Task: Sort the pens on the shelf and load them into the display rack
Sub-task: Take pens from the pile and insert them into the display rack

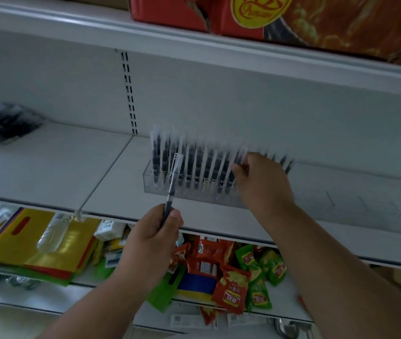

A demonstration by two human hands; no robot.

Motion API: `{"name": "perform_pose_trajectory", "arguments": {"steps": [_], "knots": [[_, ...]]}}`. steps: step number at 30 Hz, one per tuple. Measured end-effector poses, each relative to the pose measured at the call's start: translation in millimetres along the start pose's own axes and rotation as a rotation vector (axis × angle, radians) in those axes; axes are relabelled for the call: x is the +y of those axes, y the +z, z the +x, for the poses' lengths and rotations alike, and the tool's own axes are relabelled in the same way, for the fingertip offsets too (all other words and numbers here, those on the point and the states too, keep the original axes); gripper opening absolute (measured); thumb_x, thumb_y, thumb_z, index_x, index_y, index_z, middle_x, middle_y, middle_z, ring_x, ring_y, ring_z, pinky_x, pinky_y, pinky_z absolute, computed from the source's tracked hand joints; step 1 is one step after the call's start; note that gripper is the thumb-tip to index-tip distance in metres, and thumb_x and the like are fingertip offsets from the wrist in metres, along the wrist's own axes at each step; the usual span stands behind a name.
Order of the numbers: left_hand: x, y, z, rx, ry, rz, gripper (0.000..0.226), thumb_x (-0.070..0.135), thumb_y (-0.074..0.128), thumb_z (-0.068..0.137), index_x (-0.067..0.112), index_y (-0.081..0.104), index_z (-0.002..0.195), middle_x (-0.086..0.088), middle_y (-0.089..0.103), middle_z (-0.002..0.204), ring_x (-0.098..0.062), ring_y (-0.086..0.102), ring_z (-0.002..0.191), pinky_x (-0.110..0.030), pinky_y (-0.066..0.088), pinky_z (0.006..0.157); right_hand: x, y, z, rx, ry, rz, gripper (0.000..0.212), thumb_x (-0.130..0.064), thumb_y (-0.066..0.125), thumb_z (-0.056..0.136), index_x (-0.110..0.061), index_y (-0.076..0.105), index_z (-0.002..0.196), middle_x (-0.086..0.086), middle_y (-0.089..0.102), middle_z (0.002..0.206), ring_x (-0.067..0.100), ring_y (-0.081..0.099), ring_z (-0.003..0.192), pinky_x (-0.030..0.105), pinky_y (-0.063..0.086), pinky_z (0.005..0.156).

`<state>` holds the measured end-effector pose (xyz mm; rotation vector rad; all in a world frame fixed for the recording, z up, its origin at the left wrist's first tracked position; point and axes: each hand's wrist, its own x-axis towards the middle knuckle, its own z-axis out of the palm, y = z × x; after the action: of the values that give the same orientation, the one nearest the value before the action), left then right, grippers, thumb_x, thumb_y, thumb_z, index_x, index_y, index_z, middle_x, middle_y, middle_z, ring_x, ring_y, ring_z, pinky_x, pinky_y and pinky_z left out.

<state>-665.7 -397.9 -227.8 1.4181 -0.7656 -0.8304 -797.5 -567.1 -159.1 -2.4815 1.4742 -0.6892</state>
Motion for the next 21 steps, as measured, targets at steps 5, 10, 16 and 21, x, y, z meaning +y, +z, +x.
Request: {"name": "perform_pose_trajectory", "arguments": {"steps": [5,10,16,21], "knots": [[2.8,-3.2,4.3,0.006,0.011,0.082,0.035,0.029,0.049,0.101,0.031,0.055,0.067,0.008,0.039,0.056,-0.015,0.031,0.051,-0.034,0.026,0.053,2.0,0.5,-17.1,0.048,0.088,0.125,0.032,-0.053,0.058,0.091,-0.022,0.058,0.084,-0.010,0.059,0.074,0.009,0.057,0.070,0.028,0.048,0.061],[15.0,18.4,7.7,-0.082,0.073,0.284,0.030,0.027,0.048,0.101,0.027,0.055,0.071,0.010,0.043,0.053,-0.009,0.039,0.051,-0.033,0.035,0.054,-17.4,-14.8,-33.0,-0.072,0.008,0.458,0.024,-0.048,0.062,0.090,-0.024,0.066,0.089,-0.010,0.065,0.079,0.001,0.059,0.072,0.014,0.047,0.061],[27.6,54.4,9.8,-0.233,0.215,0.481,0.022,0.033,0.048,0.100,0.018,0.052,0.084,0.006,0.045,0.056,-0.006,0.039,0.047,-0.021,0.030,0.046,-7.7,-34.2,-34.0,-0.066,0.108,0.704,0.025,-0.028,0.060,0.096,-0.012,0.063,0.077,0.004,0.059,0.054,0.009,0.053,0.046,0.024,0.046,0.050],[32.6,48.0,28.4,-0.149,0.400,0.855,0.007,0.038,0.048,0.098,0.032,0.046,0.101,0.010,0.053,0.070,-0.005,0.051,0.061,-0.014,0.030,0.052,14.7,-62.6,-18.3,0.278,0.060,0.662,0.022,-0.026,0.058,0.098,-0.018,0.057,0.078,0.003,0.062,0.063,0.009,0.060,0.051,0.017,0.044,0.048]]}}
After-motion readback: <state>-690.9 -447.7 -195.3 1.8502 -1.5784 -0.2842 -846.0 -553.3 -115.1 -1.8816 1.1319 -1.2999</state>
